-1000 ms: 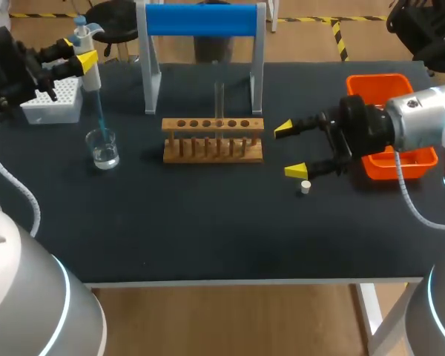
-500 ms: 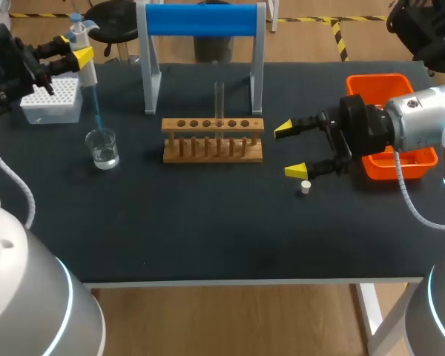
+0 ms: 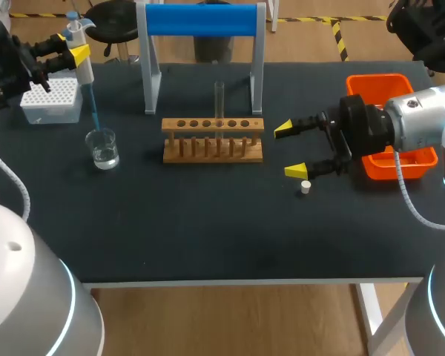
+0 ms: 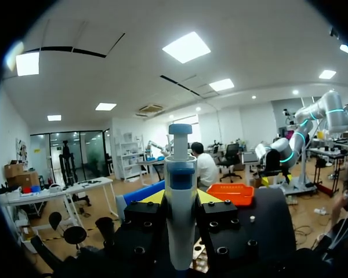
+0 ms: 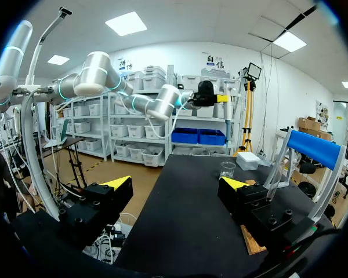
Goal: Invert the test tube, pick up the pipette, mount the tip to pipette, aspirate from beaker and dispense into the tube, eject the tip, return the pipette, and cap with the stopper.
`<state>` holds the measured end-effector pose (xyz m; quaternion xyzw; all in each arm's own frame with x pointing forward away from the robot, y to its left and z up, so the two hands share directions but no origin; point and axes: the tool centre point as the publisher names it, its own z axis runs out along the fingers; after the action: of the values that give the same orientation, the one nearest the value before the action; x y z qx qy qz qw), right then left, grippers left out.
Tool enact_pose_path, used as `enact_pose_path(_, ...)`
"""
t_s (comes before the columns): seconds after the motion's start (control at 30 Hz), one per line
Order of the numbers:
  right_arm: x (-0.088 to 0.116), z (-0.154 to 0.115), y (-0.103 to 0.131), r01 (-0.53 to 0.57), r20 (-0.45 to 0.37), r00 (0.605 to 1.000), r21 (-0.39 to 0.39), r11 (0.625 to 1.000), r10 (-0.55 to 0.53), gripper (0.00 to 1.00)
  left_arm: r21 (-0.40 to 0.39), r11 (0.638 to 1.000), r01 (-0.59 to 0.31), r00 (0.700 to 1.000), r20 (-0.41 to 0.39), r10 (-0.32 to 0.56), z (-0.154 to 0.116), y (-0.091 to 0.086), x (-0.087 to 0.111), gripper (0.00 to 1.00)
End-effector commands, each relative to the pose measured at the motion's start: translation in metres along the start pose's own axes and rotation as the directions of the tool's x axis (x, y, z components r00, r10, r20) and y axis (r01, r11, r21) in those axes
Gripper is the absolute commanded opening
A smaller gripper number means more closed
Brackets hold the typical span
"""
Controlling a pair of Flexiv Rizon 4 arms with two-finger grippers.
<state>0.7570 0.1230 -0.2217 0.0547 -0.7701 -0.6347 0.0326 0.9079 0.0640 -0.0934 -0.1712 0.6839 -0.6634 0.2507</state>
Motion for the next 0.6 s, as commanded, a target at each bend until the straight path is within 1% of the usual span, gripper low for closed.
enact_pose_path(0.03, 0.0009, -0.0005, 0.0008, 0.0, 0.002, 1.0, 0.002, 1.0, 0.0, 1.0, 0.003, 1.0, 0.003, 1.0, 0.002, -0.003, -0.001, 0.0007, -0.0005, 0.0)
enact_pose_path(0.6, 0.0009, -0.0005, 0.0008, 0.0, 0.002, 1.0, 0.002, 1.0, 0.0, 1.0, 0.003, 1.0, 0.003, 1.0, 0.002, -0.003, -0.001, 0.0007, -0.0005, 0.0)
